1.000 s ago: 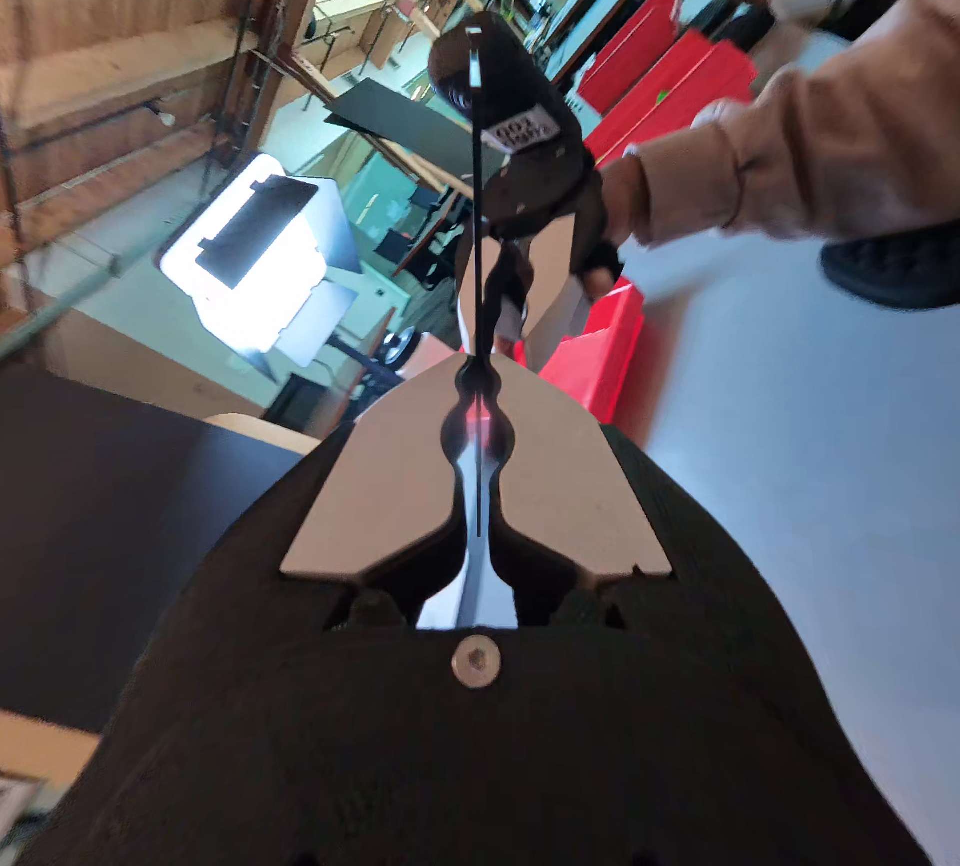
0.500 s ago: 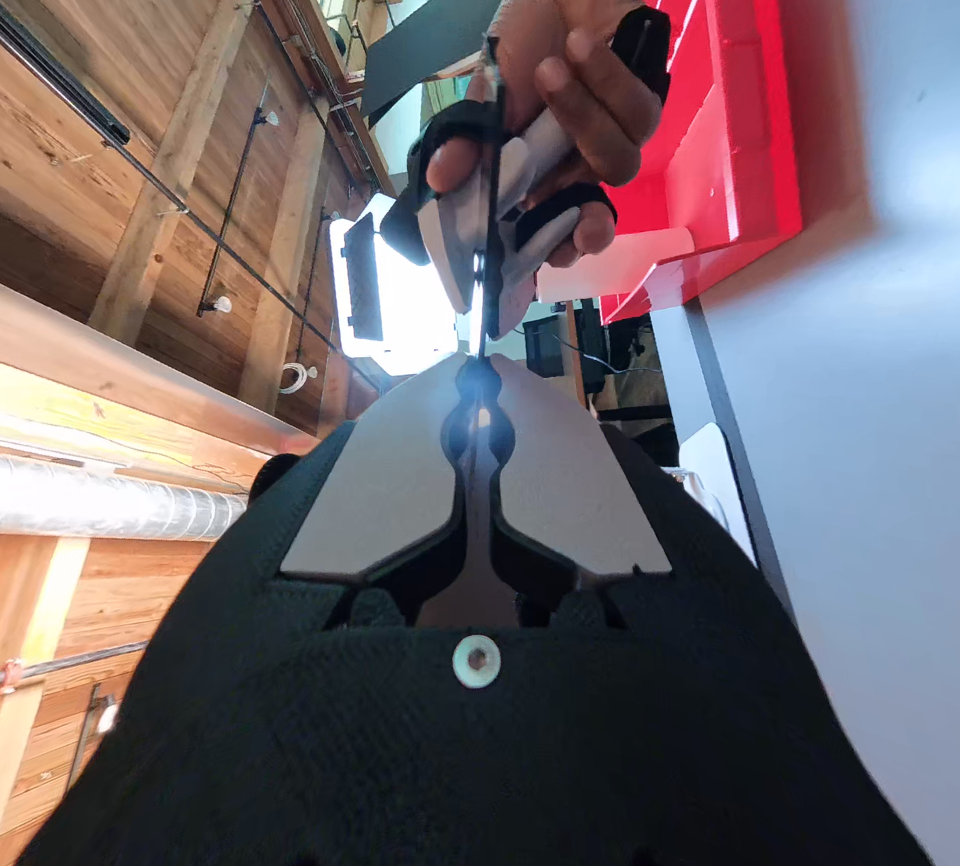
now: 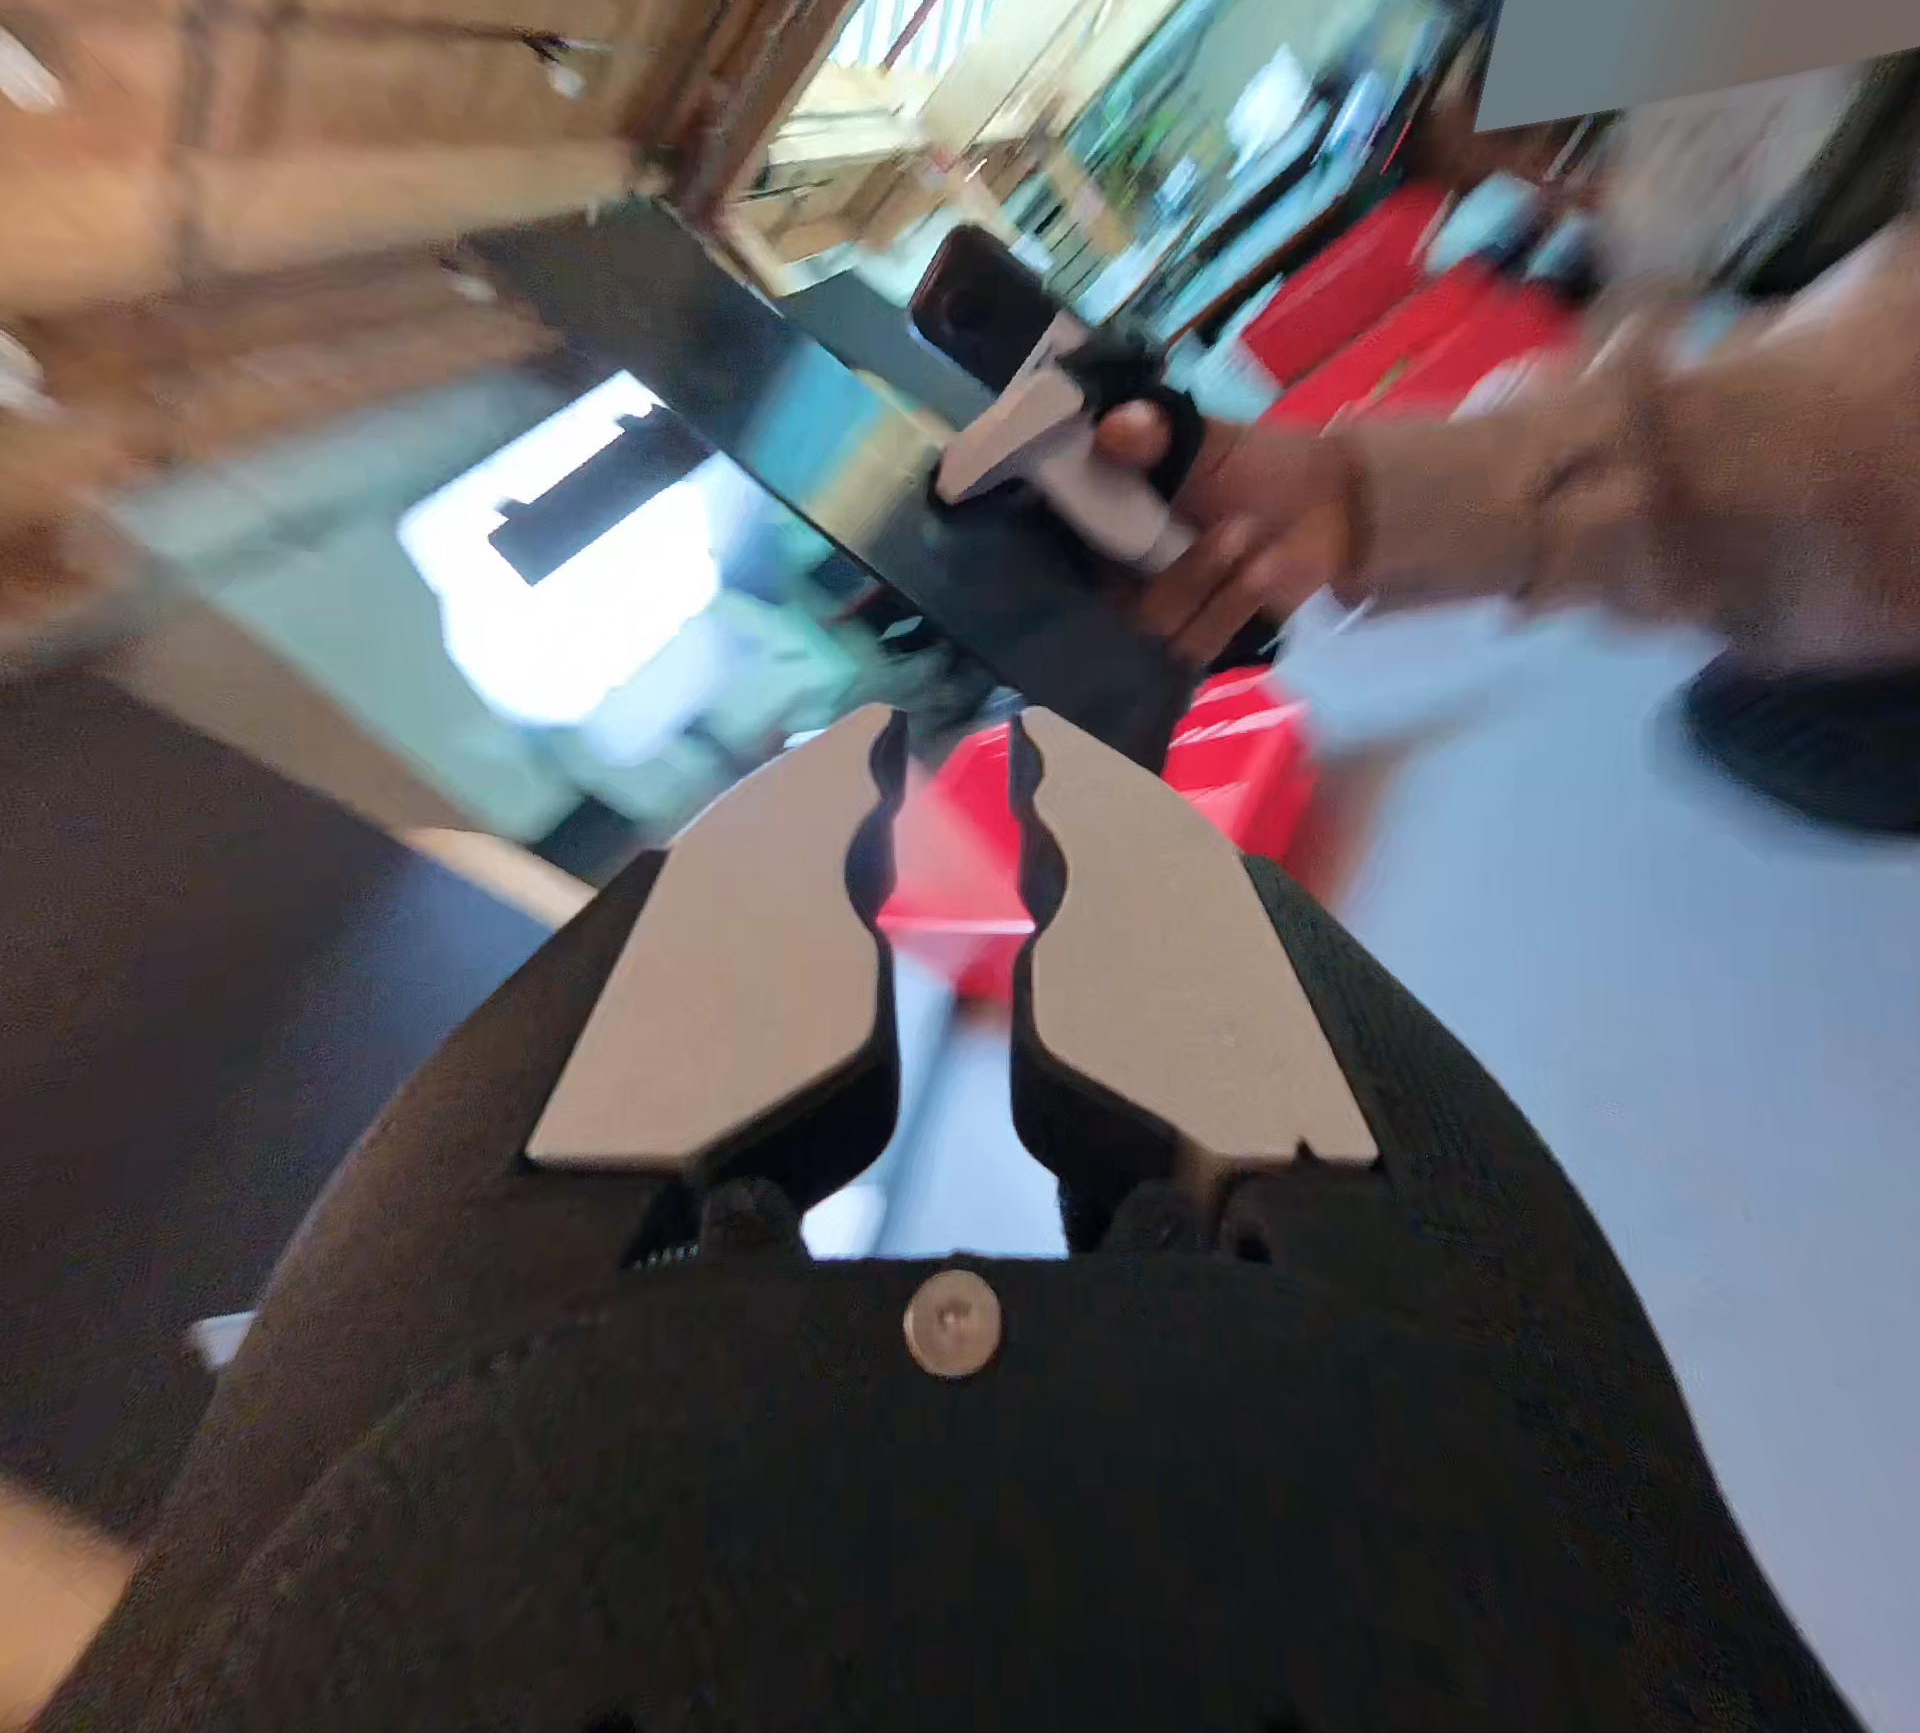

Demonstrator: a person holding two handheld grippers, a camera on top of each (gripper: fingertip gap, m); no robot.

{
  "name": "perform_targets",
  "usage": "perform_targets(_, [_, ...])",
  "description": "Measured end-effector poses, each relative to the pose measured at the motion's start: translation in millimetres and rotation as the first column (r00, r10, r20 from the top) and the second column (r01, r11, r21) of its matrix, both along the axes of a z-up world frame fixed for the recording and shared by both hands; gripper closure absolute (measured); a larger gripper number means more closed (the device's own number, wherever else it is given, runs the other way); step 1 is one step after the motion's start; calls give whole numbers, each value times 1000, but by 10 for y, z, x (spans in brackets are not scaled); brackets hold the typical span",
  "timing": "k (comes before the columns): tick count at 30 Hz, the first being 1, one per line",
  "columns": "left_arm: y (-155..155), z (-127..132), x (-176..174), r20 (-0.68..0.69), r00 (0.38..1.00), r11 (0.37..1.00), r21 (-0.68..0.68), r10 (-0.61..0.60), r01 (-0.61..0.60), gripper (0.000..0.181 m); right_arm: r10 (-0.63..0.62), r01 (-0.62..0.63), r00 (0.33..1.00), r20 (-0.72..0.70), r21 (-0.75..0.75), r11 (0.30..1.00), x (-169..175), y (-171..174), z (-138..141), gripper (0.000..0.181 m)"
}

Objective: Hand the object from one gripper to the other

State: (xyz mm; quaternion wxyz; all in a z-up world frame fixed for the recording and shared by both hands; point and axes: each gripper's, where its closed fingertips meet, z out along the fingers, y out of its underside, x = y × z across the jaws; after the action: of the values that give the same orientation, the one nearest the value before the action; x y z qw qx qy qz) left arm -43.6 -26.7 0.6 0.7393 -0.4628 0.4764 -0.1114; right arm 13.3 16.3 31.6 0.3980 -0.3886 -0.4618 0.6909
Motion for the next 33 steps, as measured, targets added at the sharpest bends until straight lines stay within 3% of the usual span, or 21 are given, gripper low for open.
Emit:
perform_targets(1, [-39, -2, 59, 106, 988, 981, -146, -115, 129, 158, 1, 0, 1000, -19, 15, 1000, 11, -30, 32, 180])
perform_targets(3, [-51, -52, 162, 268, 936, 877, -360, -230, 318, 148, 9, -9, 1000, -21, 40, 999, -26, -102, 32, 180])
perform_targets(5, [-27, -176, 260, 293, 921, 825, -431, -256, 366, 146, -4, 5, 1000, -9, 103, 995, -113, -179, -28, 180])
perform_targets(7, [42, -249, 286, 243, 947, 877, -380, -211, 293, 177, -9, 11, 1000, -16, 151, 988, -172, -254, -57, 179])
perform_targets(9, [81, -253, 251, 175, 971, 925, -315, -166, 215, 178, -33, 40, 999, -38, 189, 981, -183, -280, -33, 177])
perform_targets(10, [93, -207, 201, 168, 975, 940, -284, -145, 189, 178, -101, 110, 993, -53, 213, 971, -196, -229, -14, 174])
perform_targets(12, [117, -96, 57, 155, 983, 972, -197, -95, 125, 179, -207, 221, 975, -80, 254, 942, -186, -153, 26, 155])
perform_targets(14, [84, 31, -74, 162, 984, 988, -120, -74, 94, 179, -191, 205, 978, -79, 259, 944, -133, -160, 40, 148])
perform_targets(16, [8, 184, -177, 212, 972, 988, -95, -102, 124, 179, -195, 201, 979, -51, 308, 930, -121, -135, -38, 142])
perform_targets(19, [-134, 310, -250, 237, 956, 979, -66, -175, 195, 179, -285, 262, 958, -18, 455, 851, -236, -45, -277, 137])
perform_targets(21, [-195, 320, -242, 229, 950, 970, -66, -212, 232, 179, -244, 211, 970, 11, 467, 859, -344, -140, -390, 132])
perform_targets(23, [-220, 284, -195, 216, 947, 965, -65, -236, 255, 179, -213, 198, 977, -21, 468, 861, -431, -259, -400, 139])
perform_targets(25, [-196, 191, -126, 185, 952, 960, -98, -242, 263, 179, -222, 225, 973, -66, 495, 839, -490, -342, -394, 166])
perform_targets(29, [-24, 151, -179, 259, 949, 945, -222, -180, 240, 173, -352, 329, 931, -101, 650, 684, -532, -261, -448, 179])
perform_targets(33, [54, 220, -321, 395, 903, 883, -347, -169, 317, 165, -446, 448, 862, -241, 774, 447, -453, -89, -441, 180])
